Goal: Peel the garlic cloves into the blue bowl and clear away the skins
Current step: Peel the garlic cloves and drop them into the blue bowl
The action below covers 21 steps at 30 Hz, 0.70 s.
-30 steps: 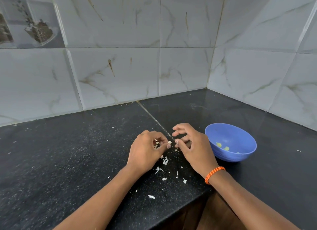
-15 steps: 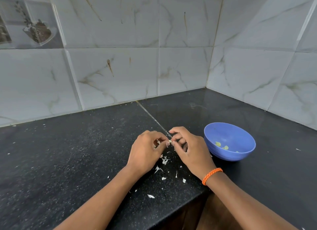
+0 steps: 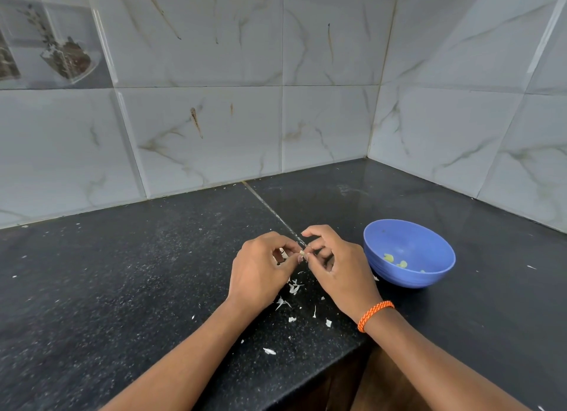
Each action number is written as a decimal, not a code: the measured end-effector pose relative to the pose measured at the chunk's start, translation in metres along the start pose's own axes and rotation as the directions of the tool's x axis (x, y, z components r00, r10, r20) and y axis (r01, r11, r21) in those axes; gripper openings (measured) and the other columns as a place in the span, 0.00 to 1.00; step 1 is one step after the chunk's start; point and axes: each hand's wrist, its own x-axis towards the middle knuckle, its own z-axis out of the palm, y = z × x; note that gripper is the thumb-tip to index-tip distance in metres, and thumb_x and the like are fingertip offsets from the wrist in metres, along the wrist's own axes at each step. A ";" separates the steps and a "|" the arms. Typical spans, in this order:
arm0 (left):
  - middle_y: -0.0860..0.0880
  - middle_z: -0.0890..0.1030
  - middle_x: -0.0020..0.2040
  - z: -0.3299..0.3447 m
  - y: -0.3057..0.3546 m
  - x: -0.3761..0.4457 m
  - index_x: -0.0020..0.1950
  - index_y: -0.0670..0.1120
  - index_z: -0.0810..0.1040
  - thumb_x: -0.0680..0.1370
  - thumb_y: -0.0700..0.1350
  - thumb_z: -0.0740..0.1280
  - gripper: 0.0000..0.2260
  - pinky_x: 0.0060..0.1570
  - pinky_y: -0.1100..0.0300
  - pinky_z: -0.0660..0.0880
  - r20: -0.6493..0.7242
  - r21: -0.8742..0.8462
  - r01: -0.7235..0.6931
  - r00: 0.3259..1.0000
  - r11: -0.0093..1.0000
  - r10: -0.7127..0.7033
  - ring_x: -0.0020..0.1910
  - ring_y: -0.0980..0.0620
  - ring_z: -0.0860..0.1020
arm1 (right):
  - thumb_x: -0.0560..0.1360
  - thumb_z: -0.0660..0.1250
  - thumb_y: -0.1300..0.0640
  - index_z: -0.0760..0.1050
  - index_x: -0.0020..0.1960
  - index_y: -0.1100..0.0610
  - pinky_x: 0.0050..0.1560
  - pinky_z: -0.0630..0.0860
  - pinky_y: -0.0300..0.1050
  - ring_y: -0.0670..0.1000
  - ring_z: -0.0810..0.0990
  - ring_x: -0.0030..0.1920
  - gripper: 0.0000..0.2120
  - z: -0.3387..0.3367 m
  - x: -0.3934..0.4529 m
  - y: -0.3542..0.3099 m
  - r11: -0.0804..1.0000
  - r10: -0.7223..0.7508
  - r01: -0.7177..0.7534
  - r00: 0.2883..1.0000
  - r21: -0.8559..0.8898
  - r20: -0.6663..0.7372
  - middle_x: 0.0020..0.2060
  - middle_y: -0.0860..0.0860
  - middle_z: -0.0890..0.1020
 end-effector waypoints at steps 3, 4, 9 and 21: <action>0.63 0.85 0.45 0.000 0.000 0.000 0.46 0.59 0.87 0.77 0.48 0.77 0.05 0.46 0.52 0.81 0.001 -0.013 0.006 1.000 1.000 -0.006 0.43 0.59 0.82 | 0.78 0.75 0.58 0.75 0.64 0.44 0.42 0.82 0.51 0.46 0.83 0.40 0.18 0.000 0.000 -0.002 1.000 -0.006 0.006 1.000 -0.014 0.000 0.45 0.39 0.84; 0.63 0.85 0.45 0.000 0.000 0.000 0.46 0.59 0.87 0.77 0.47 0.77 0.05 0.46 0.53 0.81 -0.002 -0.007 0.007 1.000 1.000 -0.007 0.43 0.59 0.82 | 0.78 0.75 0.57 0.76 0.64 0.44 0.41 0.82 0.50 0.47 0.83 0.41 0.18 0.001 0.000 -0.002 1.000 -0.013 0.013 1.000 -0.020 0.000 0.46 0.39 0.83; 0.64 0.85 0.45 0.000 0.002 -0.001 0.45 0.59 0.87 0.77 0.48 0.77 0.05 0.45 0.53 0.81 -0.015 0.013 0.017 1.000 1.000 -0.017 0.43 0.60 0.82 | 0.78 0.75 0.59 0.76 0.63 0.44 0.40 0.82 0.52 0.49 0.83 0.45 0.18 0.003 0.000 -0.003 0.999 -0.027 0.027 1.000 0.031 0.004 0.48 0.40 0.83; 0.65 0.85 0.44 0.001 0.001 0.000 0.43 0.59 0.87 0.75 0.54 0.73 0.03 0.43 0.54 0.81 -0.012 -0.016 0.032 0.999 0.999 -0.032 0.42 0.60 0.83 | 0.78 0.74 0.64 0.81 0.56 0.50 0.44 0.83 0.47 0.46 0.84 0.46 0.11 0.004 -0.001 -0.002 0.995 -0.099 0.099 0.995 0.014 -0.015 0.46 0.44 0.83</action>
